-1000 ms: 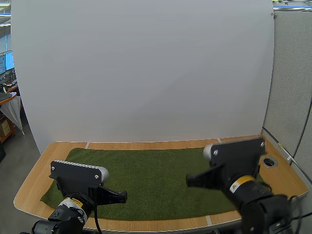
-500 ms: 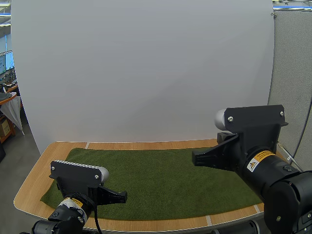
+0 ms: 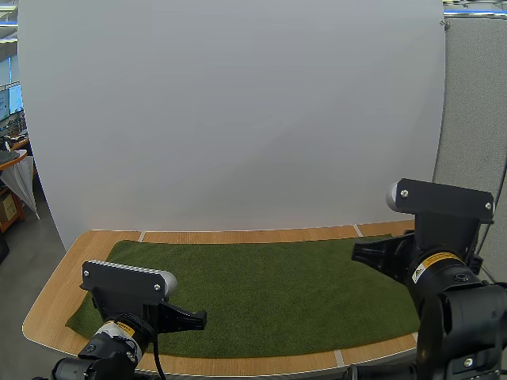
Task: Fold the towel
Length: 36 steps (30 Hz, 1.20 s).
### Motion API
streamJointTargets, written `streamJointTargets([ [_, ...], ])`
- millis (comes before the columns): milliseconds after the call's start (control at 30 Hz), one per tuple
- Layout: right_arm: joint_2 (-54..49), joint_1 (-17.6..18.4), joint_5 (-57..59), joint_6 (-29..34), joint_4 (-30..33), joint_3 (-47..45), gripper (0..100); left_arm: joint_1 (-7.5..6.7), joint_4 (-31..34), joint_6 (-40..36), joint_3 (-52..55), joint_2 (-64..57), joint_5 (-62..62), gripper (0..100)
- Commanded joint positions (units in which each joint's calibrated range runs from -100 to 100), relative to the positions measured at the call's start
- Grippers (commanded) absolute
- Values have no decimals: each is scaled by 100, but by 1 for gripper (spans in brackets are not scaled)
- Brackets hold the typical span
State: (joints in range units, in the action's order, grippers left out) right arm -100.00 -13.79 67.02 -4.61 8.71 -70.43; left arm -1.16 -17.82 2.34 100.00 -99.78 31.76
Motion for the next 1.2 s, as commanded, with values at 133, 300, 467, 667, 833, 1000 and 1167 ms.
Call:
streamJointTargets([
  [133,0,-254,-174,21,130,58,0,-18,1,-39,0,-22,-42,0],
  [300,0,-254,-174,21,144,58,38,-18,1,-39,0,-22,-42,0],
  [467,0,-254,-232,21,103,58,100,-18,1,-39,0,-22,-42,0],
  [667,0,-254,-235,21,55,58,100,-18,1,-39,0,-22,-42,0],
  [833,0,-254,-235,21,25,58,100,-18,1,-39,0,-22,-42,0],
  [1000,56,-254,-218,21,-88,58,100,-18,1,-39,0,-22,-42,0],
  [1167,1317,-254,-45,11,-129,328,100,-18,1,-39,0,-22,-42,0],
])
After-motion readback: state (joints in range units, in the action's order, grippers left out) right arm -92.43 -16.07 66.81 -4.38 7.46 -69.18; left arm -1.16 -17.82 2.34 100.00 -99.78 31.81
